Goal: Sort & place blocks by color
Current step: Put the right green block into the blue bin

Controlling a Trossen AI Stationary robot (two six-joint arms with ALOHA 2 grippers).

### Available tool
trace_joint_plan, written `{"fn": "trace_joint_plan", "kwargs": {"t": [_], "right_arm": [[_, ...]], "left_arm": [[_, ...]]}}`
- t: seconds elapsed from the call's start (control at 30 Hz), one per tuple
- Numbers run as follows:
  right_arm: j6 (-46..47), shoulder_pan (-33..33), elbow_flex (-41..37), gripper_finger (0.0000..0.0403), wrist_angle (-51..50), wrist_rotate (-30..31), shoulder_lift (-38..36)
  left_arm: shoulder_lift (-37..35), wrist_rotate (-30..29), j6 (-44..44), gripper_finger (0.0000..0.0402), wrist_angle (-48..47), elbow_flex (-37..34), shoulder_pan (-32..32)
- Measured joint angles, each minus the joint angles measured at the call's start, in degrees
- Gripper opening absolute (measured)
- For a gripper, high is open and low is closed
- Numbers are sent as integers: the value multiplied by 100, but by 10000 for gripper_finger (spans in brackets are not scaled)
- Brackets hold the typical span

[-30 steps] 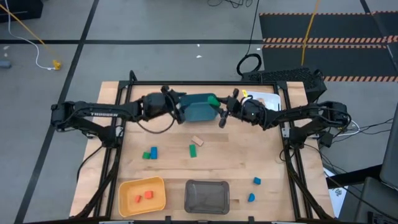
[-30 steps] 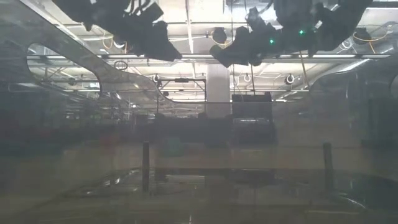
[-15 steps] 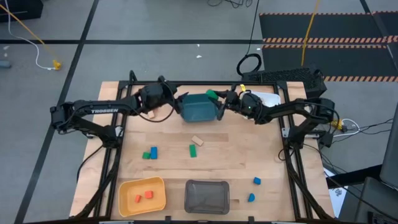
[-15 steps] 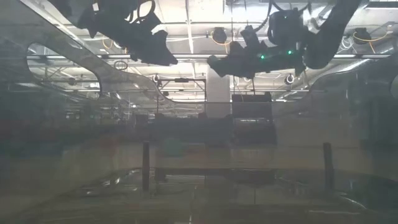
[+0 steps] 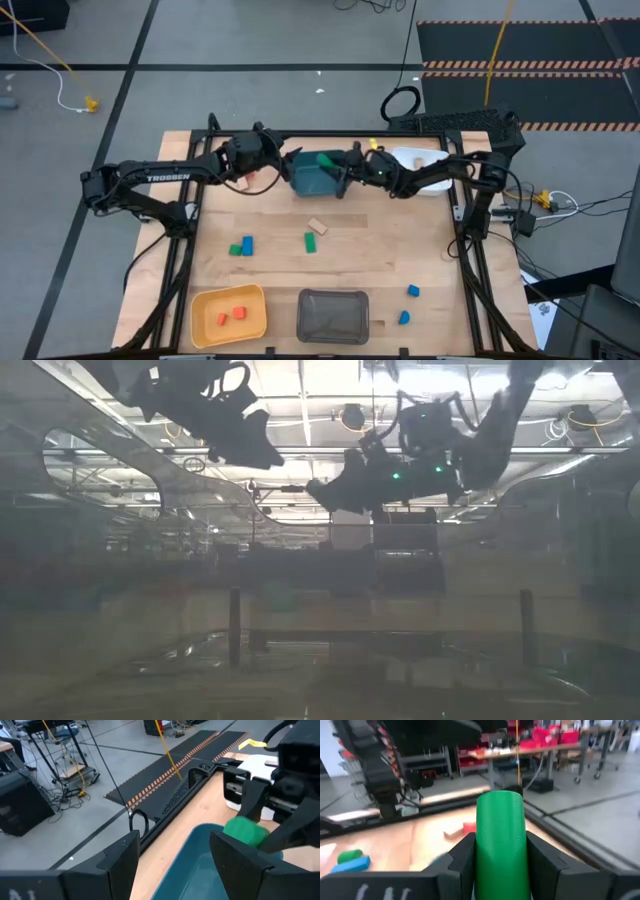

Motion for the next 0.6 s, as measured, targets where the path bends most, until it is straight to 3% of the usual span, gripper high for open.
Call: {"fn": "trace_joint_plan", "kwargs": {"t": [0.17, 0.43, 0.6], "right_arm": [[141, -2, 200, 122, -991, 58, 18], [471, -2, 200, 125, -1330, 177, 16], [591, 0, 200, 147, -1475, 170, 16]], "left_arm": [[0, 2, -10, 241, -137, 0, -35], [0, 2, -196, 241, -248, 0, -51], [0, 13, -586, 241, -596, 2, -100]]}}
